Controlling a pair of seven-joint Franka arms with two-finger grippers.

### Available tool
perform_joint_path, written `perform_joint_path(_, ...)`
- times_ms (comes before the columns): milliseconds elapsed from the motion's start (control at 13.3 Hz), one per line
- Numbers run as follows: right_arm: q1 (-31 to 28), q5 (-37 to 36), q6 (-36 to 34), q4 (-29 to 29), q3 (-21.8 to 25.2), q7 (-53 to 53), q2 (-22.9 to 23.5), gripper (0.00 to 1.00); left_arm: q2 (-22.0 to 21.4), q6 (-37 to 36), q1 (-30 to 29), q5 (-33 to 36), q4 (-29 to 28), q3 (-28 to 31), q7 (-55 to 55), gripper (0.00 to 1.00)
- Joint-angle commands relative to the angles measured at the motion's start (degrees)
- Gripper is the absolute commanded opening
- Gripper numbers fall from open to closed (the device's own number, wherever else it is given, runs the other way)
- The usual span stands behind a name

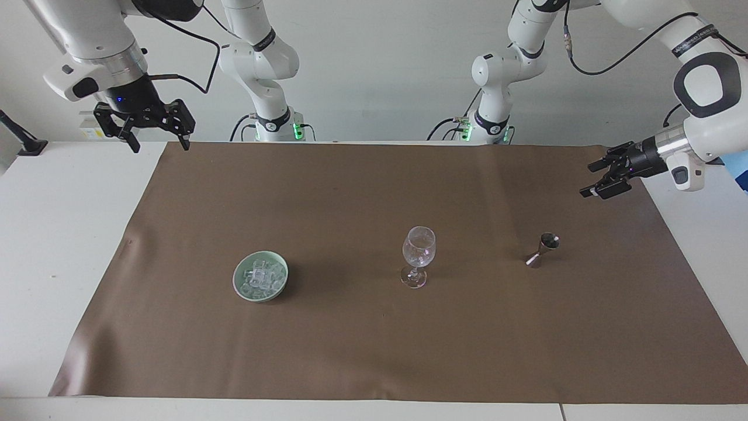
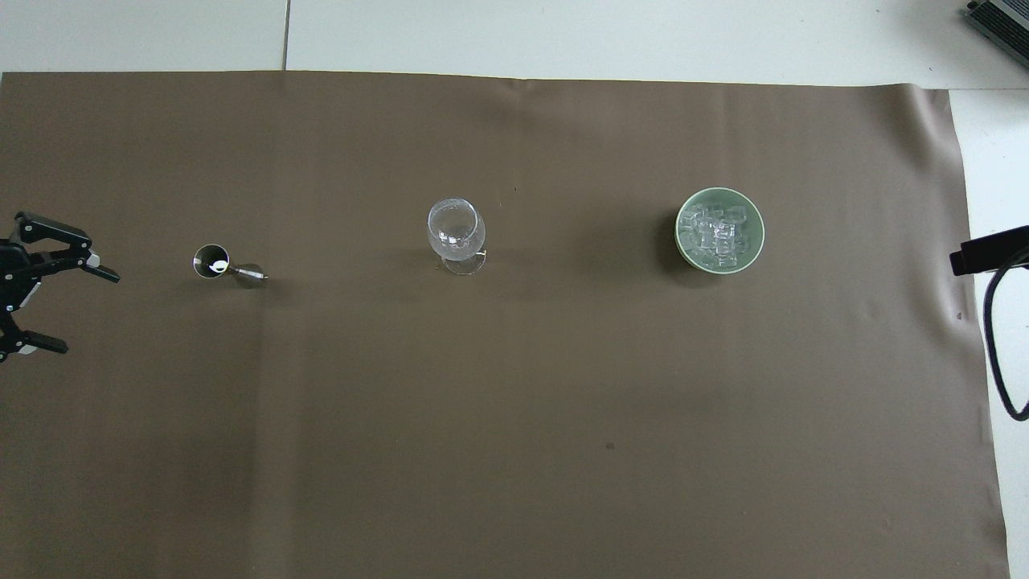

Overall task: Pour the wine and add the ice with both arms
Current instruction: 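Open the left gripper and move it toward the silver jigger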

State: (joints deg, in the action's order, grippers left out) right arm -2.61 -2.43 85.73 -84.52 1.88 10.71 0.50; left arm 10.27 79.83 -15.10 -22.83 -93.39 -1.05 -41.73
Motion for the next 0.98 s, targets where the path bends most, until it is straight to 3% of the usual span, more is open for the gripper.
perform_joint_path(0, -0.2, 1.4, -0.7, -1.0, 0.0, -0.1, -0.9, 1.0, 4.4, -2.0, -2.5, -4.6, 1.2, -0.4, -5.3, 1.0)
perform_joint_path(377, -0.2, 2.9, -1.4, -0.9, 0.0, -10.8, -0.9, 1.0, 8.9, -1.1, -5.1, -11.3, 1.1, -0.4, -8.2, 1.0)
perform_joint_path(679, -0.2, 2.8, -1.2, -0.9, 0.1, -11.0, -0.9, 1.0, 9.7, 3.0, -6.0, -14.4, -1.4, -0.4, -9.1, 1.0)
perform_joint_path(905, -0.1, 2.8, -0.7, -1.0, -0.1, -11.0, -0.9, 1.0, 13.9, 3.2, -8.3, -18.4, -0.8, -1.0, -11.8, 1.0)
